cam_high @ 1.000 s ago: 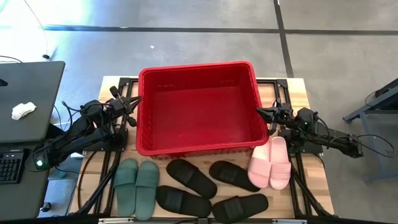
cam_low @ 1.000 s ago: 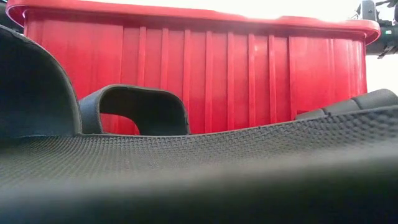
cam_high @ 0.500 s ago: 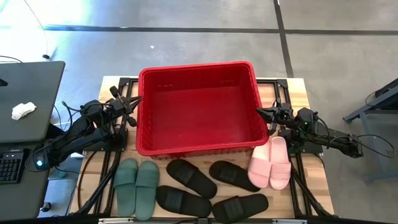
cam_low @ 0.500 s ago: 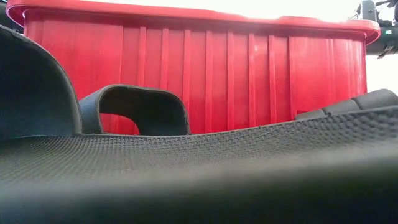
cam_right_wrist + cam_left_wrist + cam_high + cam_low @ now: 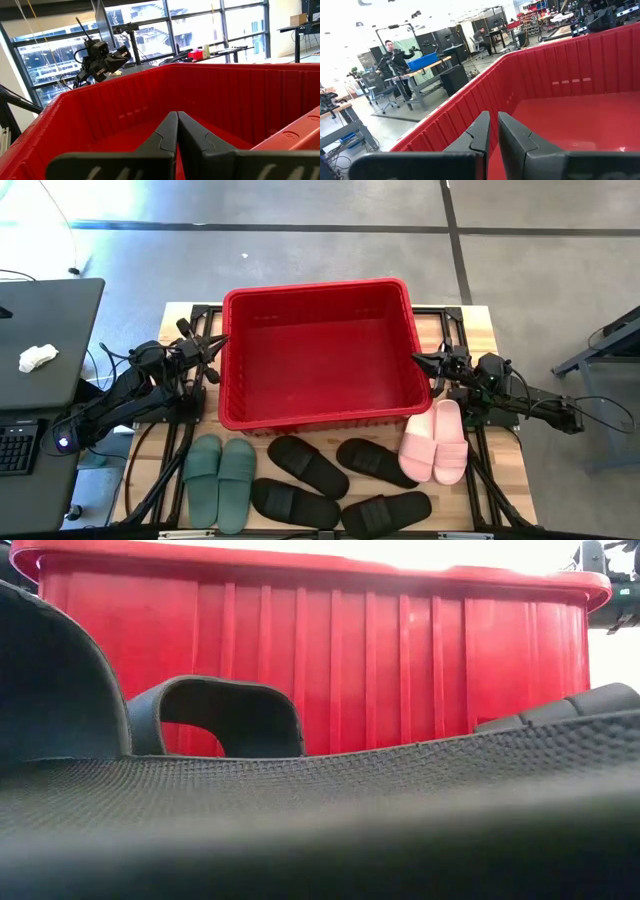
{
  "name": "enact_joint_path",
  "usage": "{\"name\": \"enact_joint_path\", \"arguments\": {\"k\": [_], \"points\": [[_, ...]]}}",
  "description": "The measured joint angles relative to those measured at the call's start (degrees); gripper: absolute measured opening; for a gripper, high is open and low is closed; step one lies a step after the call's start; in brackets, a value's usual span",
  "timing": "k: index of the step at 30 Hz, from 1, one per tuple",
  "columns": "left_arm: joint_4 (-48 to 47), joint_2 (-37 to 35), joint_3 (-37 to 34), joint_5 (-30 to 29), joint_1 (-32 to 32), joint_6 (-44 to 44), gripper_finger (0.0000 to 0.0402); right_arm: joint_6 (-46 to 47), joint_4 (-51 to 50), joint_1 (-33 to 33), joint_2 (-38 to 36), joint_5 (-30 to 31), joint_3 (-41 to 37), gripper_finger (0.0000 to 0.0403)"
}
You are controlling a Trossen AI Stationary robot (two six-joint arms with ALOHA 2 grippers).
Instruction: Pick and place slides into bin
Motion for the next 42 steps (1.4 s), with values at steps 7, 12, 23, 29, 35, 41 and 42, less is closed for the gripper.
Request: {"name": "enact_joint_path", "arguments": {"k": [7,12,23,29,35,41,42], "points": [[0.0,0.0,0.0,0.0,0.0,0.0,0.0026,0.0,0.0,0.0,0.0,0.0,0.0,0.0],[0.1,0.0,0.0,0.0,0.0,0.0,0.0026,0.0,0.0,0.0,0.0,0.0,0.0,0.0],[3.6,0.0,-0.1,0.4,0.0,-12.1,0.0026,0.0,0.0,0.0,0.0,0.0,0.0,0.0],[11.8,0.0,-0.1,2.4,0.0,-21.2,0.0026,0.0,0.2,0.0,0.0,-0.2,0.0,0.0],[20.5,0.0,-0.1,9.0,0.0,-21.7,0.0026,7.9,1.9,0.0,0.1,-1.5,-0.2,0.0],[22.6,0.0,0.0,9.3,0.0,-21.9,0.0026,20.9,7.5,0.0,0.1,-0.8,0.3,0.0],[22.5,0.0,0.0,9.3,0.0,-21.9,0.0026,20.9,9.4,0.0,0.1,-0.9,0.3,0.0]]}}
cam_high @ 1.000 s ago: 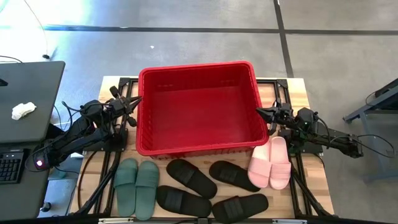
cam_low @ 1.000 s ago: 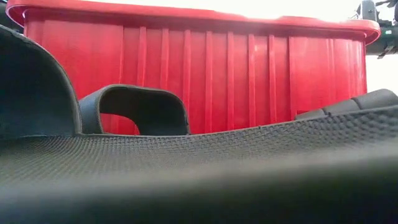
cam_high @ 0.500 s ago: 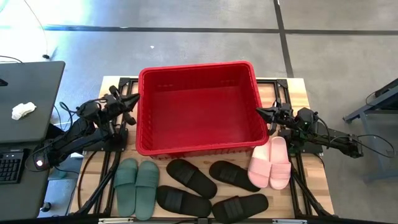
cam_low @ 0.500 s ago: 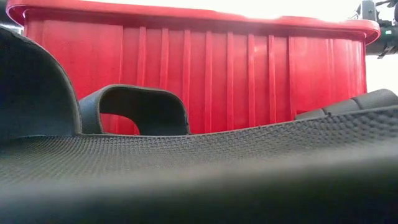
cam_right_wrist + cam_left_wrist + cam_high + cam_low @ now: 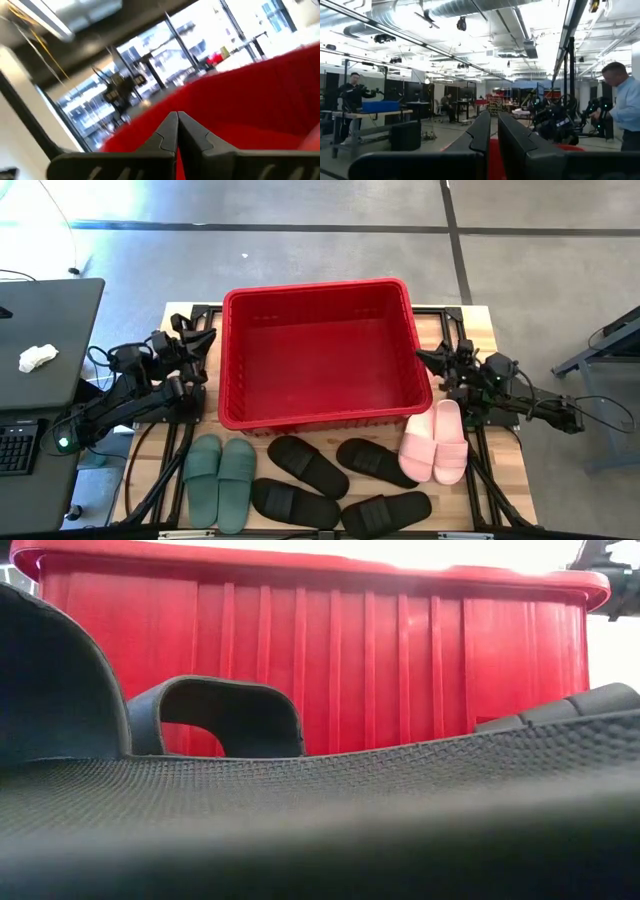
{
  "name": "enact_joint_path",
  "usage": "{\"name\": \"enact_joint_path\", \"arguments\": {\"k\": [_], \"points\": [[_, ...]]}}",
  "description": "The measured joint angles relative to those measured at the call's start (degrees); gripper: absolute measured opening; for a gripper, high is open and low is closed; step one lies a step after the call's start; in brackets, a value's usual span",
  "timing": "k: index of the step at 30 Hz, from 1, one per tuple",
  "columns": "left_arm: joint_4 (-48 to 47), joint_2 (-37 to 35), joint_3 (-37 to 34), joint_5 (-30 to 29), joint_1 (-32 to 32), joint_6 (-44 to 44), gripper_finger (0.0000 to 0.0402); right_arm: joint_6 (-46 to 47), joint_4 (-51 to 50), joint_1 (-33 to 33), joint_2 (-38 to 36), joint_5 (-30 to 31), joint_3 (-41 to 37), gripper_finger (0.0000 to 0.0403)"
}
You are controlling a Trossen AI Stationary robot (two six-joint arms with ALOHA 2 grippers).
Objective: Pick and place slides into bin
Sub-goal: Put the pink slide into the red bin
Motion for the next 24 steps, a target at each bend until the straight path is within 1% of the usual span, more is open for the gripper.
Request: {"name": "enact_joint_path", "arguments": {"k": [4,7,10,13,16,19,22,24], "points": [[-0.1,0.0,0.0,0.0,0.0,-1.2,0.0026,0.1,10.4,0.0,0.0,-0.2,0.1,0.0],[-0.1,0.0,0.0,0.0,0.0,-3.3,0.0026,0.1,21.3,0.0,0.0,-0.2,0.1,0.0],[-0.1,0.0,0.0,-0.1,0.0,-3.4,0.0026,0.1,32.9,0.0,0.0,-0.2,0.2,0.0],[-0.1,0.0,0.0,0.5,0.0,-3.4,0.0026,0.1,41.6,0.0,0.0,-1.4,0.2,0.0],[-0.1,0.0,0.0,2.1,0.0,-3.5,0.0026,1.1,45.4,0.0,0.0,-5.0,0.2,0.0],[0.9,0.0,0.0,3.1,0.0,-6.1,0.0026,4.4,47.8,0.0,0.0,-7.6,0.3,0.0],[4.0,0.0,0.0,4.0,0.0,-8.9,0.0026,7.2,47.0,0.0,0.0,-10.2,2.3,0.0],[7.0,0.0,0.0,5.3,0.0,-9.0,0.0026,7.9,44.5,0.0,0.3,-12.2,5.2,0.0]]}}
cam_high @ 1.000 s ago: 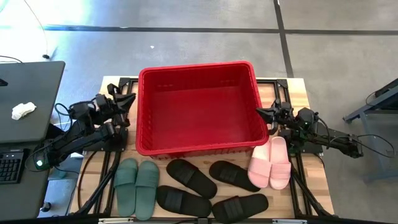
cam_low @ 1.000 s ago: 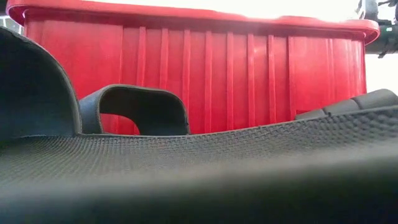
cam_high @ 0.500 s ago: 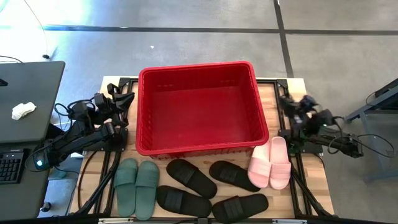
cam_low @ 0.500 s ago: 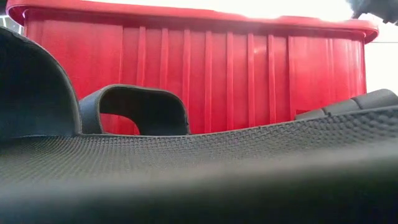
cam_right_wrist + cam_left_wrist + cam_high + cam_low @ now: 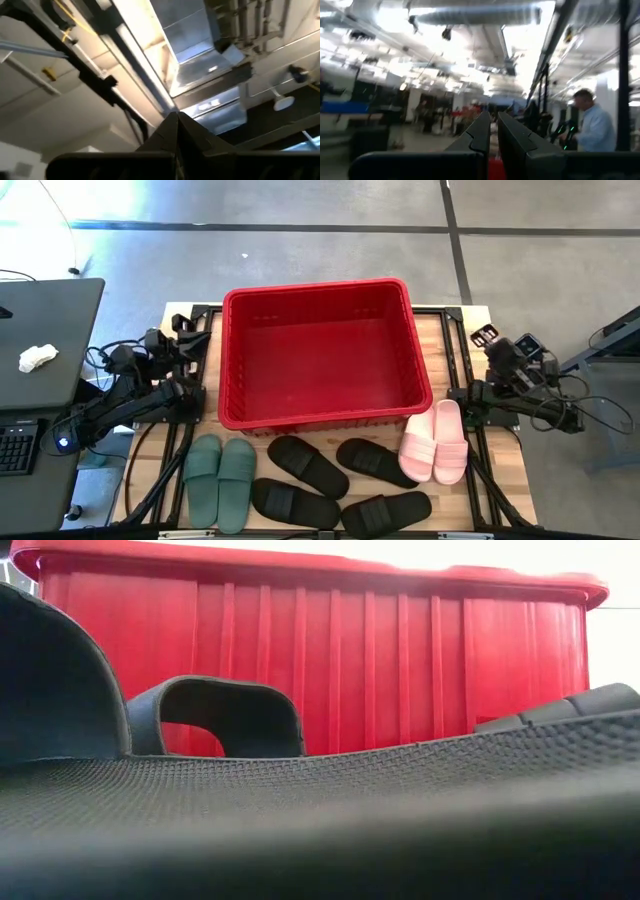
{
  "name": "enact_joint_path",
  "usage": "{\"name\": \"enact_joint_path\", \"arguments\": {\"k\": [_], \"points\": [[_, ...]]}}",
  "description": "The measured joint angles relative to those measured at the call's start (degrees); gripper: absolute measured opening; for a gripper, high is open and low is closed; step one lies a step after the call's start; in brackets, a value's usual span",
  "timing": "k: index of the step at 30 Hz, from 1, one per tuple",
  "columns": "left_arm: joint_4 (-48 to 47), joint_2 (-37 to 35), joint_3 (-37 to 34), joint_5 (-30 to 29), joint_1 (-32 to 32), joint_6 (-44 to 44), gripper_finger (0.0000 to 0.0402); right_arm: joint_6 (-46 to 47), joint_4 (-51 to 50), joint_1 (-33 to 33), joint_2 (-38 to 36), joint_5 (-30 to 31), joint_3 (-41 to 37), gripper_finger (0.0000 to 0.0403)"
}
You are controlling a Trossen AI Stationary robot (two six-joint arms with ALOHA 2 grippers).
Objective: Pick and place slides into bin
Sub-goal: Put the pink slide into the red bin
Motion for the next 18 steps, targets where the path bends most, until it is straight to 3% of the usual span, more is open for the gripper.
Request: {"name": "enact_joint_path", "arguments": {"k": [5,12,18], "points": [[6.7,0.0,0.1,2.9,0.0,0.1,0.0026,0.9,-18.5,0.0,1.9,-8.5,12.5,0.0],[5.5,0.0,0.1,4.0,0.0,0.0,0.0026,12.4,-65.1,0.0,8.9,-19.7,33.7,0.0],[4.7,0.0,0.1,4.5,0.0,-0.2,0.0026,21.2,-98.0,0.0,16.9,-26.5,46.1,0.0]]}}
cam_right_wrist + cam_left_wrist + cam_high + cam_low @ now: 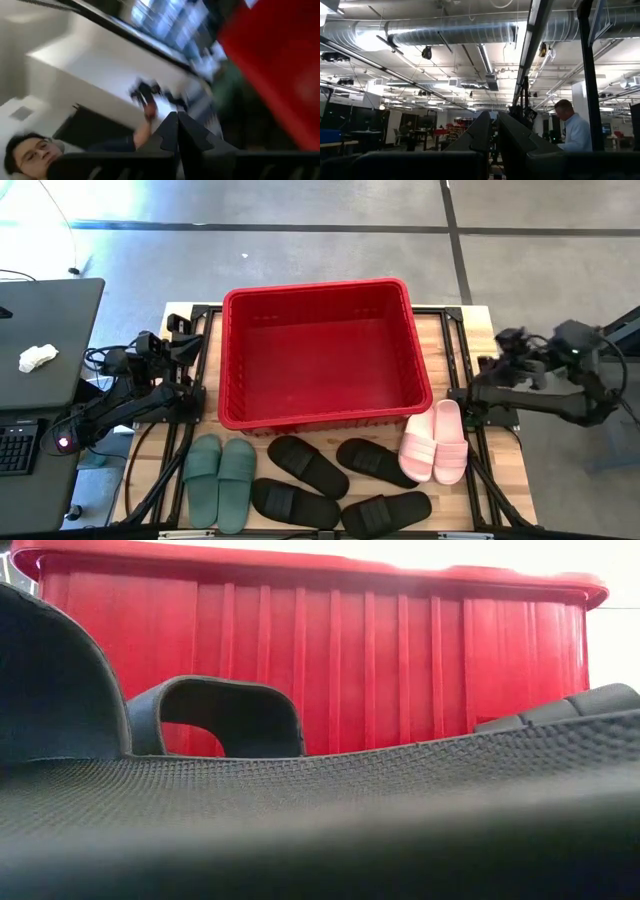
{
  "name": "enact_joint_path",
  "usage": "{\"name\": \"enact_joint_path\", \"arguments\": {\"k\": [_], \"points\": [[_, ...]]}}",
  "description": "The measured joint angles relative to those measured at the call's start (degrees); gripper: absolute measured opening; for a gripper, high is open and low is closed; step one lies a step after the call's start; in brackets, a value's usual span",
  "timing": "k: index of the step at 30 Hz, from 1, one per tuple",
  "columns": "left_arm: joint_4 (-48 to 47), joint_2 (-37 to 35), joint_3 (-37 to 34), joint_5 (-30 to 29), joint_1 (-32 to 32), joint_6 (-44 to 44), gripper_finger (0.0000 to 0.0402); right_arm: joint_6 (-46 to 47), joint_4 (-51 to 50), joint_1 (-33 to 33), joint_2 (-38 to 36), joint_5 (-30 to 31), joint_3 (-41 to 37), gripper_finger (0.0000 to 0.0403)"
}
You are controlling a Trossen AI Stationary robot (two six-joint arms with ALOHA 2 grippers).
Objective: Pick and place slides into bin
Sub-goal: Put the pink slide into the red bin
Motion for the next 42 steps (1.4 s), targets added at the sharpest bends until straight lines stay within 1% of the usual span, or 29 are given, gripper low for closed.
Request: {"name": "enact_joint_path", "arguments": {"k": [4,7,11,12,13,15,17,20,24,27,32,35,38,42], "points": [[0.0,0.0,0.0,1.0,0.0,0.0,0.0026,1.0,-18.4,0.0,4.0,-4.1,5.0,0.0],[0.0,0.0,0.0,1.5,0.0,0.0,0.0026,0.7,-30.7,0.0,5.2,-4.8,6.7,0.0],[-0.8,0.0,0.0,1.6,0.0,0.0,0.0026,-0.5,-43.0,-0.7,5.2,-4.7,6.7,0.0],[-1.3,0.0,0.0,1.6,0.0,0.0,0.0026,-1.3,-45.3,-1.3,5.1,-4.5,6.7,0.0],[-1.9,0.0,0.0,1.6,0.0,0.0,0.0026,-2.4,-45.3,-1.8,5.1,-4.0,6.6,0.0],[-3.1,0.0,0.0,1.6,0.0,0.0,0.0026,-3.9,-42.2,-3.2,4.3,-3.1,5.7,0.0],[-4.3,0.0,0.0,1.6,0.0,0.0,0.0026,-4.6,-38.0,-4.7,4.0,-4.1,4.2,0.0],[-5.9,0.1,0.0,1.1,0.0,0.0,0.0026,-5.5,-32.6,-6.4,4.0,-7.8,0.3,0.0],[-6.1,0.1,0.0,0.5,0.0,0.0,0.0026,-4.9,-24.5,-7.2,4.2,-14.5,-6.2,0.0],[-6.0,0.1,0.0,0.5,0.0,0.0,0.0026,-3.5,-22.1,-7.2,4.2,-18.5,-8.9,0.0],[-6.0,0.1,0.0,-0.6,0.0,0.0,0.0026,-2.4,-18.9,-7.2,4.2,-19.1,-10.3,0.0],[-6.1,0.1,0.0,-1.8,0.0,0.1,0.0026,-2.3,-14.2,-7.1,4.6,-18.9,-10.3,0.0],[-6.5,0.1,0.0,-2.5,0.0,0.3,0.0026,-0.6,-5.4,-7.1,5.5,-18.8,-10.3,0.0],[-7.5,0.1,0.0,-2.6,0.0,0.4,0.0026,1.3,14.3,-5.9,9.1,-17.9,-10.3,0.0]]}}
